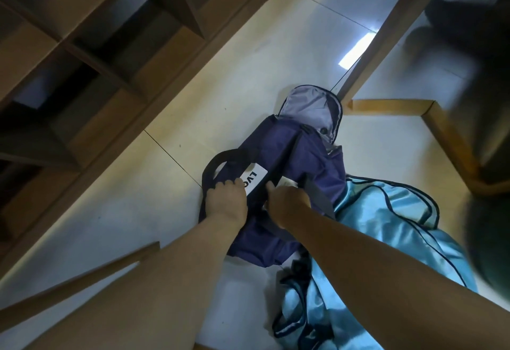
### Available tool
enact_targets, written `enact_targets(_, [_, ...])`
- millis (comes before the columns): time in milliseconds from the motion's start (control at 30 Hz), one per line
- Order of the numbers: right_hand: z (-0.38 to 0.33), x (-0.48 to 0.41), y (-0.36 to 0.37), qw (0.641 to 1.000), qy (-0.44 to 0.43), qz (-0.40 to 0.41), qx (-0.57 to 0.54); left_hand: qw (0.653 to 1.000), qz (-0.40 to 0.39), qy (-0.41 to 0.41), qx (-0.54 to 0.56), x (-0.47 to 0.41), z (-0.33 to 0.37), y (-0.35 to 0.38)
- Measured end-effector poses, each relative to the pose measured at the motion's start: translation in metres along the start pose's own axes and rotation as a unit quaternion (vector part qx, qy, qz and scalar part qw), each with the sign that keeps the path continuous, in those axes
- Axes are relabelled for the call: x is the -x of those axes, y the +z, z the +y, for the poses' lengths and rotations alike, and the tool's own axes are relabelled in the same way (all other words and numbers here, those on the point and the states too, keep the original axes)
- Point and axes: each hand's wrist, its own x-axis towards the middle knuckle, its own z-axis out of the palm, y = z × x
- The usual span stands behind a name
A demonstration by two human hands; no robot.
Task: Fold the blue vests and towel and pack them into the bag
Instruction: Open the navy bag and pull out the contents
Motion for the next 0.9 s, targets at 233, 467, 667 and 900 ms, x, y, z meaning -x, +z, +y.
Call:
enact_targets(233, [0.014, 0.061, -0.041, 0.990, 0.026, 0.110, -0.079, 0.993, -0.064, -0.031, 0.089, 0.021, -0.016, -0.062])
enact_targets(467, [0.018, 0.168, -0.141, 0.977, 0.037, 0.156, -0.142, 0.972, -0.067, -0.066, 0.215, 0.092, -0.048, -0.182])
enact_targets(667, [0.006, 0.285, -0.257, 0.970, 0.044, 0.196, -0.135, 0.941, -0.046, -0.083, 0.324, 0.200, -0.085, -0.299])
enact_targets(900, [-0.012, 0.429, -0.400, 0.947, -0.049, 0.276, -0.156, 0.922, 0.018, -0.099, 0.375, 0.352, -0.130, -0.432])
